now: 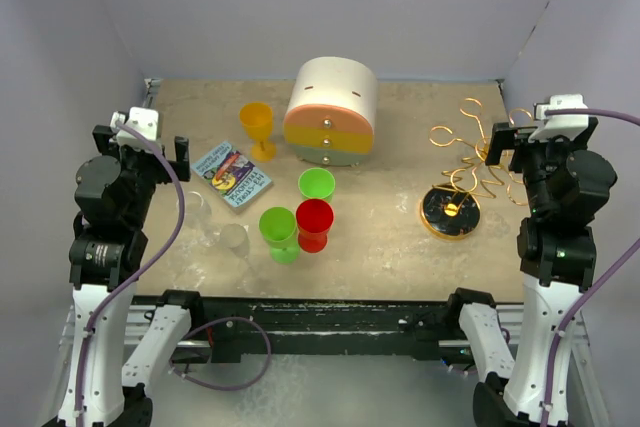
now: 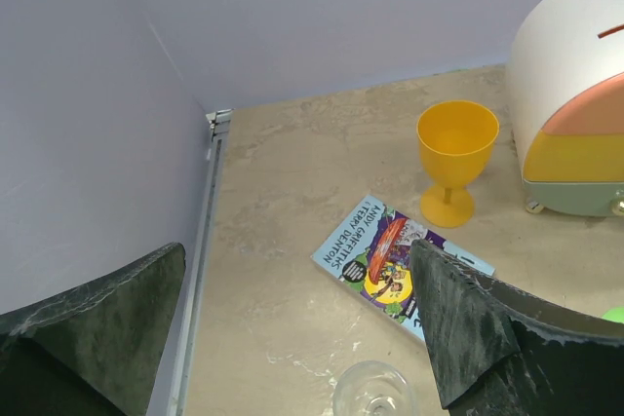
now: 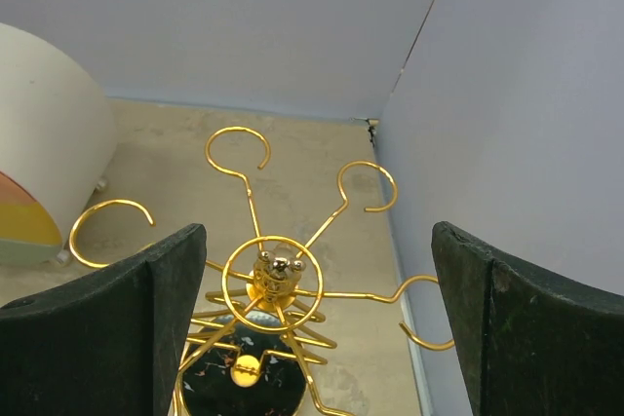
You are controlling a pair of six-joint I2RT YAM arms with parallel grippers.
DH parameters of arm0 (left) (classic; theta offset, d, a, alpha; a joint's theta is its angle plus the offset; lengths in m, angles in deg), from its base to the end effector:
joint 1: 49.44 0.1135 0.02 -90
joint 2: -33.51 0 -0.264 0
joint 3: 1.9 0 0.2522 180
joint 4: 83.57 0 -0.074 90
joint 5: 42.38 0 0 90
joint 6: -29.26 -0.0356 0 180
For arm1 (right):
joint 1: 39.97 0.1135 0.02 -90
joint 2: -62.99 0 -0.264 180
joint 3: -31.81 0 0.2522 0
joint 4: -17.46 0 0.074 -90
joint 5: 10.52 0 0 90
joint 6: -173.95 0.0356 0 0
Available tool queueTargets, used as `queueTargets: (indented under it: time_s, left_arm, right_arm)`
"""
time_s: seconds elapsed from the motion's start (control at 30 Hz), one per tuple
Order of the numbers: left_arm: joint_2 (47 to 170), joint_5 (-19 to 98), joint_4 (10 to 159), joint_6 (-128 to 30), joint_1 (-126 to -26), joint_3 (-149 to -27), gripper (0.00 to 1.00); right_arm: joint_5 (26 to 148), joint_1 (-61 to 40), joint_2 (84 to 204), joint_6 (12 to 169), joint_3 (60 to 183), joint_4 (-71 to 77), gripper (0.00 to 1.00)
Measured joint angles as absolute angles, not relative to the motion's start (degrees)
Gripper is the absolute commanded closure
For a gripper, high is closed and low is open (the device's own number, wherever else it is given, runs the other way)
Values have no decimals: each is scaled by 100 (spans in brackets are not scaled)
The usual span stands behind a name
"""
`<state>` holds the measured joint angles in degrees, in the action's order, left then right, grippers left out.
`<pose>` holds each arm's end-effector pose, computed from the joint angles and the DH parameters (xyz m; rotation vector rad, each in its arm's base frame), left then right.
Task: Place the wine glass upside down on the wine glass rack
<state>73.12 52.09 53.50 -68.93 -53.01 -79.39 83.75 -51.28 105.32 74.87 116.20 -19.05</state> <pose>0.1247 -0.0050 0.4270 0.1110 1.6565 0.1259 0.1192 -0.0211 0.4708 -0.0319 1.4782 -0.2339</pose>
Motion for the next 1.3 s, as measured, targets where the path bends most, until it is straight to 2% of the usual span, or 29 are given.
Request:
queueTargets:
  time_s: [0.53, 0.7, 1.0, 1.3]
  left_arm:
    - [7271, 5050, 5352, -6890, -5281, -7939, 1]
    - [7277, 4759, 5352, -6934, -5281, -7939, 1]
    - [7491, 4241, 5352, -6932, -5281, -7939, 1]
    - [7579, 4132, 5352, -6932, -5281, -7939, 1]
  right_arm:
    - [8303, -5128, 10545, 7437, 11631, -1916, 0]
    - [8043, -5128, 10855, 7356, 12022, -2106, 1]
    - [8045, -5128, 11647, 7240, 12578, -2976, 13]
    - [8102, -5126, 12005, 7378, 12374, -3210, 35]
